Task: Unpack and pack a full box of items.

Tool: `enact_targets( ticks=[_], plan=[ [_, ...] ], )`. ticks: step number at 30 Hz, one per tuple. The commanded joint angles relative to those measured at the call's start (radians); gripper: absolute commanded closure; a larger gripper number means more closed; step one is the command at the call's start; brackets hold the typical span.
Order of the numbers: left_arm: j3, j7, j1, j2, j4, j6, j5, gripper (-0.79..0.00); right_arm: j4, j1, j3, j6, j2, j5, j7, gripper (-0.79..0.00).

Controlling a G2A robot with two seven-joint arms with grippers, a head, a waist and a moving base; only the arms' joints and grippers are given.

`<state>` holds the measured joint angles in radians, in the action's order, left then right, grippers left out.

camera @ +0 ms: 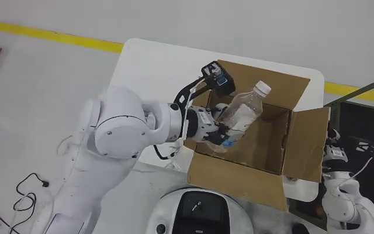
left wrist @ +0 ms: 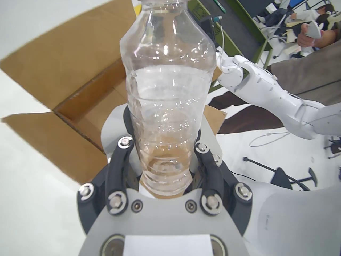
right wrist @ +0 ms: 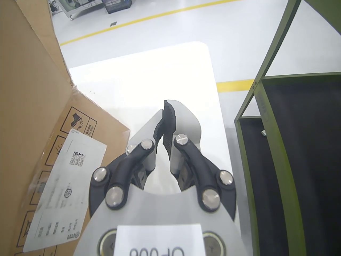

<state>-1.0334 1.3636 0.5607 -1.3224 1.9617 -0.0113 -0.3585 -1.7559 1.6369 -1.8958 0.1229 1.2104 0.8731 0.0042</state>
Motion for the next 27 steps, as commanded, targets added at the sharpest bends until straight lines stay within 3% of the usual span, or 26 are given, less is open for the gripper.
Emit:
enact_targets(
  ticks=[1, 4, 18, 20, 27],
  plan=[
    [0.026, -0.007, -0.006, -0.004, -0.056, 0.012, 0.048, 0.0, -0.003, 0.002, -0.01, 0.004, -0.001, -0.001, -0.001, 0.0],
    [0.057, -0.014, -0.017, -0.009, -0.093, 0.026, 0.089, 0.0, -0.004, 0.003, -0.02, 0.01, -0.001, -0.002, -0.002, 0.0],
    [0.057, -0.014, -0.017, -0.009, -0.093, 0.026, 0.089, 0.0, -0.041, 0.026, -0.047, 0.018, 0.0, 0.018, -0.019, 0.0],
    [0.067, -0.061, 0.015, -0.009, -0.104, 0.026, 0.09, 0.0, -0.052, 0.031, -0.052, 0.019, -0.001, 0.034, -0.017, 0.0],
    [0.165, -0.112, -0.013, -0.029, -0.181, 0.11, 0.131, 0.0, -0.07, 0.041, -0.072, 0.02, -0.001, 0.058, -0.026, 0.0]
  ],
)
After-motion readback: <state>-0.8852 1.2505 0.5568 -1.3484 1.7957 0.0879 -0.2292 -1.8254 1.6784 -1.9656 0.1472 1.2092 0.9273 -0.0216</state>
